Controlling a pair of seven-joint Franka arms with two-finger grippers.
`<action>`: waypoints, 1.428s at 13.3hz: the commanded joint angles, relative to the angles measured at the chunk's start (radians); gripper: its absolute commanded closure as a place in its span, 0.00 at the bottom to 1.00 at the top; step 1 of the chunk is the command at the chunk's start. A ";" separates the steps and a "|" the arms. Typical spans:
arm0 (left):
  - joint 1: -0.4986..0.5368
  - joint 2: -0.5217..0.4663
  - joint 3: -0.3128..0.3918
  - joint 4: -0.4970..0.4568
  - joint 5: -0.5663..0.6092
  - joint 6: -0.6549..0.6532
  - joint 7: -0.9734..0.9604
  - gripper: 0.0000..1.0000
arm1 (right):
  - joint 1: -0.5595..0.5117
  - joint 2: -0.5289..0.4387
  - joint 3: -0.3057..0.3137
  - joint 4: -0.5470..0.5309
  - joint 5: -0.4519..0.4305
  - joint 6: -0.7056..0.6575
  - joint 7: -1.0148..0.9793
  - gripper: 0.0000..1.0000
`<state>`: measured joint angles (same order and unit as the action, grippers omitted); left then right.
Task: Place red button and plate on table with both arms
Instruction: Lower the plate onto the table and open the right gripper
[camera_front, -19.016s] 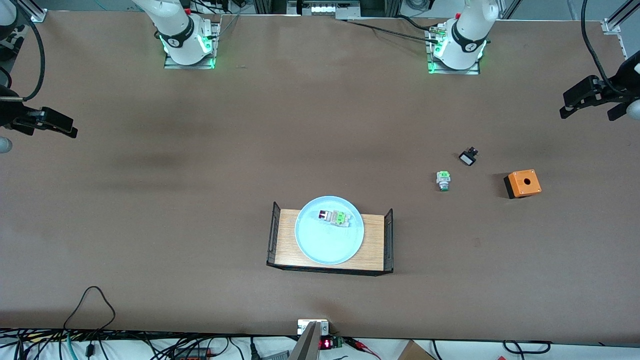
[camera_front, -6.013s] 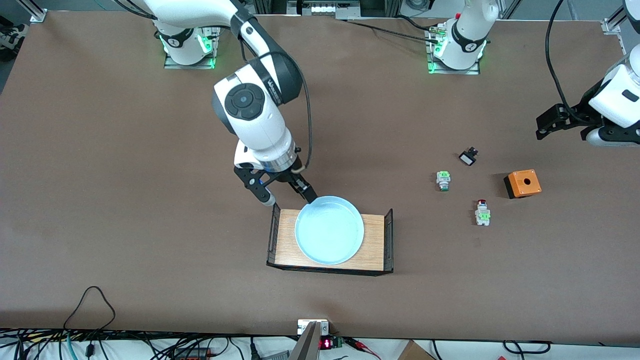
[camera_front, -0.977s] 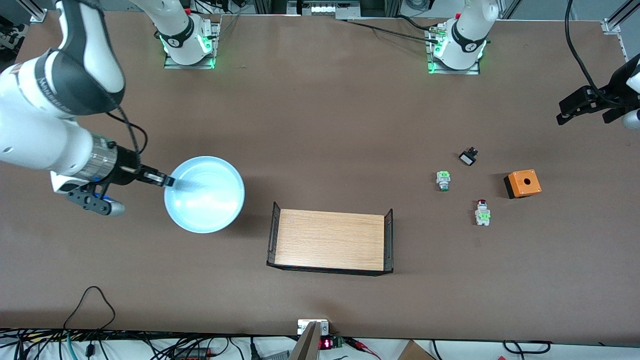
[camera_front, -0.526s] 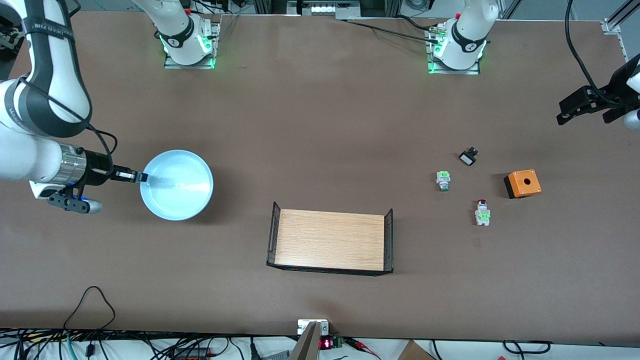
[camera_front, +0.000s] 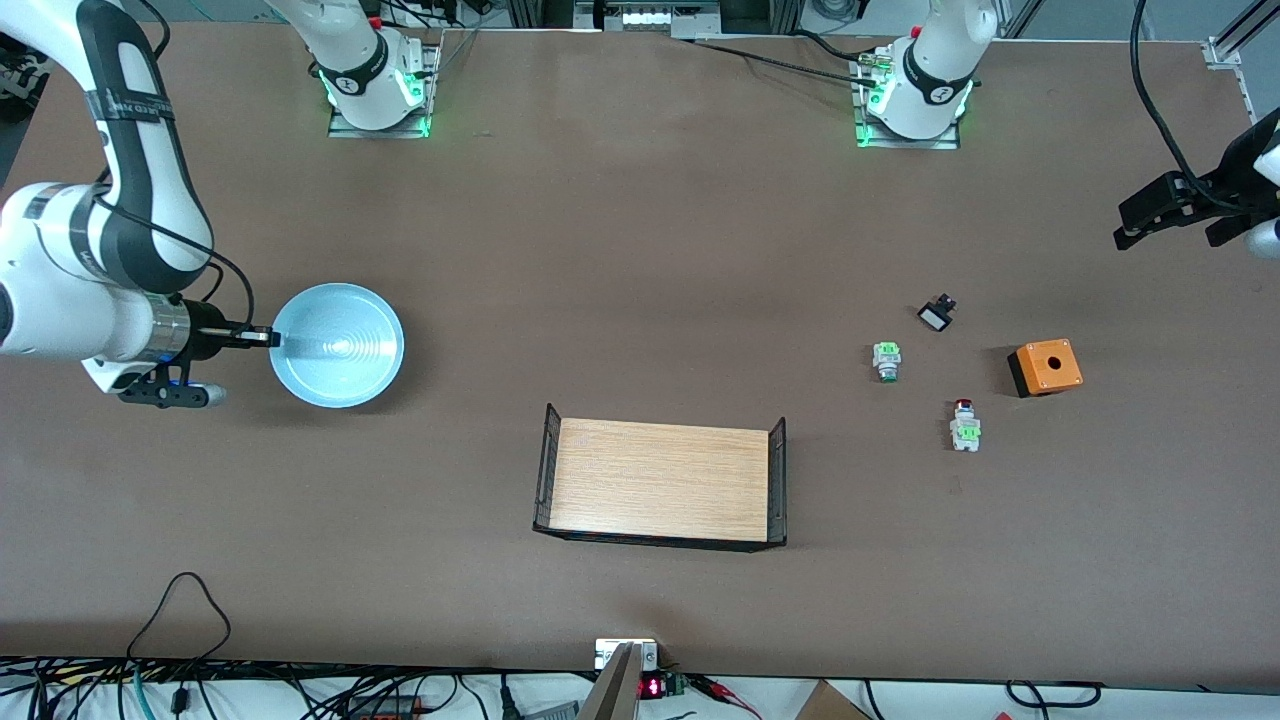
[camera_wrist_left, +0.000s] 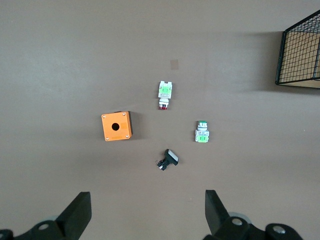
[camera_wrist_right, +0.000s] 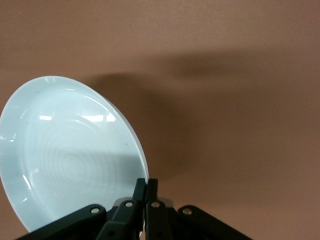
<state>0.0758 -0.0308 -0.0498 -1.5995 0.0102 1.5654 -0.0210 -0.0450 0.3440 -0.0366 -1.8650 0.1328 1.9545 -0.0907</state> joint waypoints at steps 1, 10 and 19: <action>0.002 0.008 0.001 0.026 -0.018 -0.019 -0.007 0.00 | -0.029 -0.048 0.015 -0.130 -0.012 0.140 -0.087 1.00; 0.007 0.009 0.001 0.026 -0.018 -0.015 0.001 0.00 | -0.038 -0.054 0.015 -0.353 -0.002 0.478 -0.175 0.96; 0.007 0.014 0.002 0.047 -0.019 -0.013 -0.007 0.00 | -0.009 -0.111 0.026 -0.272 0.001 0.356 -0.040 0.00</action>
<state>0.0772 -0.0308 -0.0475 -1.5907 0.0102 1.5662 -0.0210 -0.0632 0.2549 -0.0226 -2.1731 0.1344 2.3676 -0.2044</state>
